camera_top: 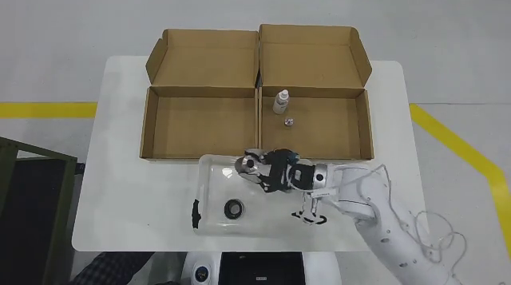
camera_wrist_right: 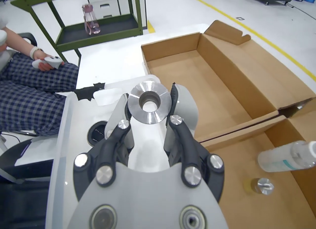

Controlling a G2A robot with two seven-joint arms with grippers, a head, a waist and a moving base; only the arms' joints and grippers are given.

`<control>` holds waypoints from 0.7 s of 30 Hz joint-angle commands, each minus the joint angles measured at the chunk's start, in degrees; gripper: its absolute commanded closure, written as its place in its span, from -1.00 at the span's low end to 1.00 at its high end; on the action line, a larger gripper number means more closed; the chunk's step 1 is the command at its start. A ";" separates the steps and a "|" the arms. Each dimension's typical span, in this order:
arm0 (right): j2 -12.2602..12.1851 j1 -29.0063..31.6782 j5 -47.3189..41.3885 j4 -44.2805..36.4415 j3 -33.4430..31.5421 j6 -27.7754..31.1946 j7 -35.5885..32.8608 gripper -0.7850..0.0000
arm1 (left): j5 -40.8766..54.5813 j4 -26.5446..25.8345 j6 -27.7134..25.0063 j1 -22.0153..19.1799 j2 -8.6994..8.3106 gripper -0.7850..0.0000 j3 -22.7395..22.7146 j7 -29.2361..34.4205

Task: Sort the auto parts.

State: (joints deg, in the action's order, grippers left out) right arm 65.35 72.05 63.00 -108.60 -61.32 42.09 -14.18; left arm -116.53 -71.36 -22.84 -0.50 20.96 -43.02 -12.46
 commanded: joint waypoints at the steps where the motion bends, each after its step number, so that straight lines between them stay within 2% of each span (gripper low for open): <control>1: -0.38 1.15 -2.27 -0.85 -2.32 0.63 0.32 1.00 | 0.00 0.00 0.00 0.00 0.00 -1.00 0.00 0.00; 9: -1.33 4.26 -9.40 -1.66 -8.19 1.57 1.75 1.00 | 0.00 0.00 0.00 0.00 0.00 -1.00 0.00 0.00; 21: -1.91 4.76 -17.22 -1.05 -10.86 2.07 0.32 1.00 | 0.00 0.00 0.00 0.00 0.00 -1.00 0.00 0.00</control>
State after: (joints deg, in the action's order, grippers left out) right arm 63.45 76.81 46.03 -109.63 -72.14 44.28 -13.73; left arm -116.53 -71.36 -22.84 -0.50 20.96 -43.02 -12.46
